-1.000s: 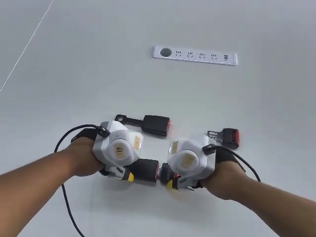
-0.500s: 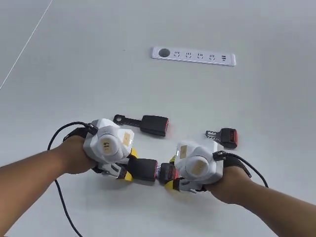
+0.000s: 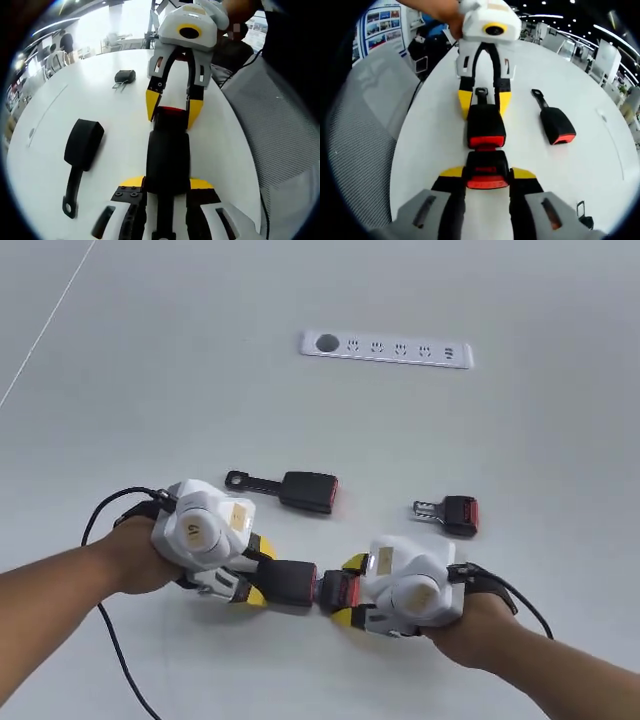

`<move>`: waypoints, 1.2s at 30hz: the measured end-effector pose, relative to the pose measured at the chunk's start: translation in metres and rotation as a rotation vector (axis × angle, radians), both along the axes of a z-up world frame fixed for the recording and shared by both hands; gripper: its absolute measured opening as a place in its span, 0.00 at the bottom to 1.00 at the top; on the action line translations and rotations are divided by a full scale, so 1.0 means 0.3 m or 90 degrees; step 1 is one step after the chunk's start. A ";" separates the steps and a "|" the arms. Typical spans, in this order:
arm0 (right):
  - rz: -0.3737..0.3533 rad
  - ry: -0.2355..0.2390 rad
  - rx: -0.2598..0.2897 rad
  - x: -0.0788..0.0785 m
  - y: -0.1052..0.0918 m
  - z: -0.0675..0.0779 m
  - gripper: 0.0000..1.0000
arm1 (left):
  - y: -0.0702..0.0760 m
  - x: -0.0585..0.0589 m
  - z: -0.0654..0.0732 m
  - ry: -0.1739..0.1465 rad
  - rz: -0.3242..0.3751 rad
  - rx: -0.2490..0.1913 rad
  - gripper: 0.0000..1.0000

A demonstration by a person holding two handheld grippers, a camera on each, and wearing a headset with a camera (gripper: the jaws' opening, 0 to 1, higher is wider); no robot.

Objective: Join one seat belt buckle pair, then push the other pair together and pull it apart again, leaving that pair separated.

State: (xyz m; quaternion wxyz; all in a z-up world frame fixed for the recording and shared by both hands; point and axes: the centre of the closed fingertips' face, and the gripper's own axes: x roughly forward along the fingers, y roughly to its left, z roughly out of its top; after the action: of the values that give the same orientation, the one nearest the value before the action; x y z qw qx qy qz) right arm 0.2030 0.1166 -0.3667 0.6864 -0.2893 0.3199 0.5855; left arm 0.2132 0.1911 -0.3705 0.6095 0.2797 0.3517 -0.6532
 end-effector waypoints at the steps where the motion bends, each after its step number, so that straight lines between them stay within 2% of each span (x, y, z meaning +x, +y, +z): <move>1: -0.003 0.007 0.002 -0.001 -0.001 0.000 0.32 | -0.002 -0.001 0.001 0.001 -0.001 0.000 0.30; 23: -0.002 0.009 0.028 0.003 -0.001 0.002 0.32 | -0.011 -0.003 -0.001 0.000 -0.012 -0.016 0.29; 25: -0.003 0.010 0.031 0.003 0.000 0.002 0.32 | -0.011 -0.002 -0.001 0.009 -0.008 -0.016 0.30; 26: -0.001 0.007 0.033 0.003 0.000 0.002 0.32 | -0.012 -0.002 0.000 0.007 -0.012 -0.016 0.30; 34: -0.005 0.014 0.026 0.001 0.003 0.001 0.33 | -0.016 -0.005 0.002 0.005 -0.011 -0.005 0.30; 36: -0.009 0.024 0.025 0.001 0.004 0.003 0.33 | -0.017 -0.006 0.001 -0.006 -0.023 0.011 0.30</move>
State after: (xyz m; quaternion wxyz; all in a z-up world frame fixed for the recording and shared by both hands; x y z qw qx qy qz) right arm 0.2033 0.1178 -0.3659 0.6900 -0.2627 0.3234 0.5919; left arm 0.2114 0.1859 -0.3702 0.5968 0.2942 0.3494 -0.6597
